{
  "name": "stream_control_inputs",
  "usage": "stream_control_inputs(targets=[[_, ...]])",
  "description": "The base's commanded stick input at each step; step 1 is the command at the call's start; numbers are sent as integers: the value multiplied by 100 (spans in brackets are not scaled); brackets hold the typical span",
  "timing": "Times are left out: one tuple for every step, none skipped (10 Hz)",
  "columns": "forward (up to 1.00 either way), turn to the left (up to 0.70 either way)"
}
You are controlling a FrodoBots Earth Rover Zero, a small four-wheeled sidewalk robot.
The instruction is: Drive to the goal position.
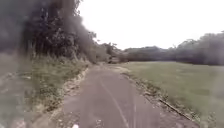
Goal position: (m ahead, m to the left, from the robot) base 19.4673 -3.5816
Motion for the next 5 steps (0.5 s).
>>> stream_control_inputs(targets=[[100,0],[100,17],[100,32],[100,27],[100,15]])
